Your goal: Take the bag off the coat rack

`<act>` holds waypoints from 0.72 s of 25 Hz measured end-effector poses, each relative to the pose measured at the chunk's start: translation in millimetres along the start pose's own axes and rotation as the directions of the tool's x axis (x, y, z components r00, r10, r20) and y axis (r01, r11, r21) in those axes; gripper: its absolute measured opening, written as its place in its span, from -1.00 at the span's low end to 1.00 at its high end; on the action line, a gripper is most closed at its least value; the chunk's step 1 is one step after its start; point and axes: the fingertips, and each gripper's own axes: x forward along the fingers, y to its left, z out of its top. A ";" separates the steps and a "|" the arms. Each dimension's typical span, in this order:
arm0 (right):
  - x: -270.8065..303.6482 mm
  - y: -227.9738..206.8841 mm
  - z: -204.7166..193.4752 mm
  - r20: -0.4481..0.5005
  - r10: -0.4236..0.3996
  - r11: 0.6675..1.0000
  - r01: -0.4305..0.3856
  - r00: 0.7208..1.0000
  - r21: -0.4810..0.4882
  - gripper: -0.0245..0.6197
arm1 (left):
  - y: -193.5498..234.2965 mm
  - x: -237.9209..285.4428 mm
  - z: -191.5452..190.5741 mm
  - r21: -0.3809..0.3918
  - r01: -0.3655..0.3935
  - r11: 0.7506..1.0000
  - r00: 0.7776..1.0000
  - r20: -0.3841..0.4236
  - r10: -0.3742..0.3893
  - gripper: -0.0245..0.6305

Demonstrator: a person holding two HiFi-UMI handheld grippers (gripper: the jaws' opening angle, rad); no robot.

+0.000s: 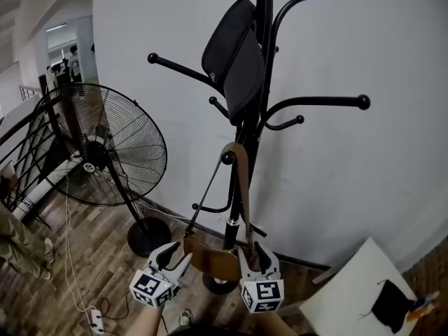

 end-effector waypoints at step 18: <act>5.9 -5.4 -4.1 0.010 -0.297 0.954 0.297 0.955 -0.034 -0.76 | 32.3 63.5 8.5 0.064 0.259 0.964 0.965 0.016 -0.260 -0.27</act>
